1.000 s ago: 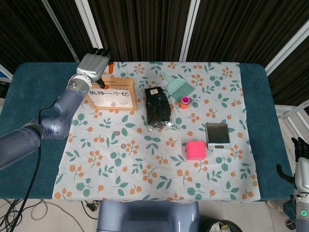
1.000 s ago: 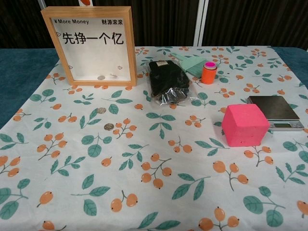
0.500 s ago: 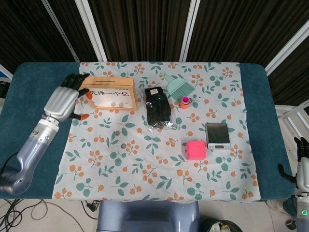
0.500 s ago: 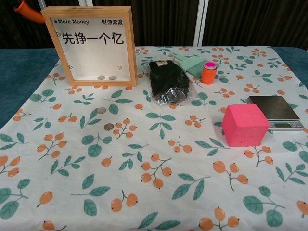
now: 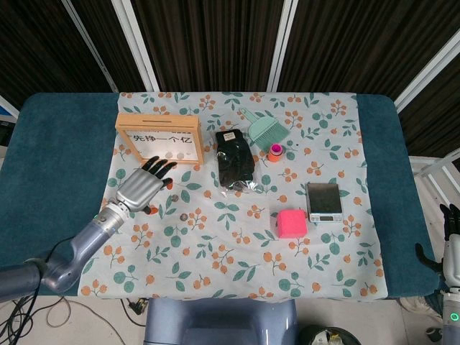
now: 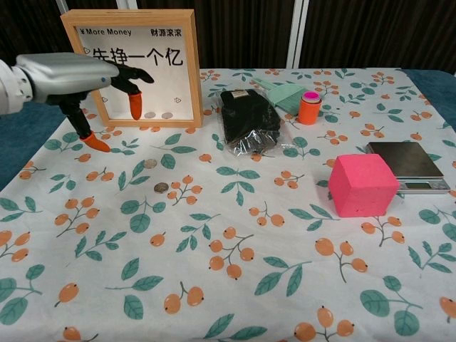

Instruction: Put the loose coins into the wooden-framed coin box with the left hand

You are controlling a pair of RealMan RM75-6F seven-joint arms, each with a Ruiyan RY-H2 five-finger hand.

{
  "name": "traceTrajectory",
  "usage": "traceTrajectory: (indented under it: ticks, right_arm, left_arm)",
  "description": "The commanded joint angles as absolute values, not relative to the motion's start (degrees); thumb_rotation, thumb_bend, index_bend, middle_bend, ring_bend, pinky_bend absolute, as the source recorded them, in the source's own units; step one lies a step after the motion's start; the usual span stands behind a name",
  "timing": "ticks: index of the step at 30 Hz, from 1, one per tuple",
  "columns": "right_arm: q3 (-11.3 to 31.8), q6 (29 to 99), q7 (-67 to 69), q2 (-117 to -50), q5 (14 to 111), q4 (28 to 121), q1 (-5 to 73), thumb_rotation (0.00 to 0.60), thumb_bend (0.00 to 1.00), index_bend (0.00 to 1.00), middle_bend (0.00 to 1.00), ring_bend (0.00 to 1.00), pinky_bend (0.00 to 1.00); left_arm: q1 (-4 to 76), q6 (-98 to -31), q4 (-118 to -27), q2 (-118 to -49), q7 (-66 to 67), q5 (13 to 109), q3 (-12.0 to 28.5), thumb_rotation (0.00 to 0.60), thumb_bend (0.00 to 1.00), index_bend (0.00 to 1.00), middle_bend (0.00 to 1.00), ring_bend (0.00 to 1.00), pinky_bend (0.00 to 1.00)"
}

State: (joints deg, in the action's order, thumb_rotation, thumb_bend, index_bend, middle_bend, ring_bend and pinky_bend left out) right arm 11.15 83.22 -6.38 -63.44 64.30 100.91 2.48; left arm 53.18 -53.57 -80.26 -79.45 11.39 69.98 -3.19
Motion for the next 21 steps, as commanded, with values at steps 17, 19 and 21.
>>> traceTrajectory:
  ticks: [17,19,21]
  right_arm:
    - [11.26,83.06,-6.6,-63.01,63.55,101.42,2.36,0.6,0.39,0.09,0.03,0.0,0.0]
    - [11.2,82.85,-6.47,-62.82,63.59,101.42,2.38,0.6,0.4,0.09,0.03,0.0,0.0]
    - [11.26,82.84,-6.45,-62.77,63.47,101.47,2.38,0.6,0.39,0.09,0.03,0.0,0.0]
  left_arm:
    - [55.09,-47.09,-67.49,-90.19,17.29,71.97,0.27,0.6,0.06,0.37,0.0,0.0,0.0]
    - [55.1,-46.2,-66.21,-91.1,17.32,71.23,0.89,0.6,0.06,0.37,0.0,0.0,0.0]
    - [55.38,-45.11,-63.71,-92.75,17.94,70.91,1.1,0.6,0.06,0.37,0.0,0.0,0.0]
